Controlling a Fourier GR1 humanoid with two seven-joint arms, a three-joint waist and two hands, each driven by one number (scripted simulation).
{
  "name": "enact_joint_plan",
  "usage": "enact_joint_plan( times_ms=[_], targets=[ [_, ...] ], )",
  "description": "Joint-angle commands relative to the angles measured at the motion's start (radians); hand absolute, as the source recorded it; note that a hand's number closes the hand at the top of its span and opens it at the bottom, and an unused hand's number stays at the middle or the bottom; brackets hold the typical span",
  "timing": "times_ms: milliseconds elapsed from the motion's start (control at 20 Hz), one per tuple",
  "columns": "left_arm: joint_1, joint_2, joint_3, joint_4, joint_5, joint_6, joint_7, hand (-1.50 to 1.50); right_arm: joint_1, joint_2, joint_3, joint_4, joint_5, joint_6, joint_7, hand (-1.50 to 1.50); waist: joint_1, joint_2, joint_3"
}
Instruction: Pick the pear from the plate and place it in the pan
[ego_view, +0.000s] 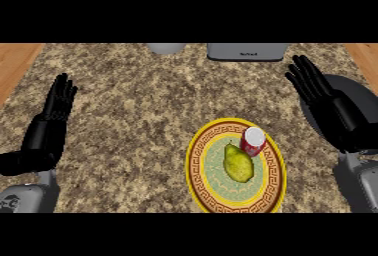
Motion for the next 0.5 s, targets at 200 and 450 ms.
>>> enact_joint_plan(
  times_ms=[200, 450],
  targets=[
    [0.033, -0.098, -0.135, 0.052, 0.090, -0.105, 0.163, 0.00, -0.214, 0.031, 0.290, -0.042, 0.112, 0.224, -0.050, 1.50, 0.042, 0.056, -0.007],
    [0.028, -0.170, -0.202, 0.057, 0.152, -0.123, 0.324, 0.00, -0.229, -0.010, 0.332, 0.037, 0.471, 0.092, -0.337, -1.50, 0.019, 0.061, 0.000]
  ],
)
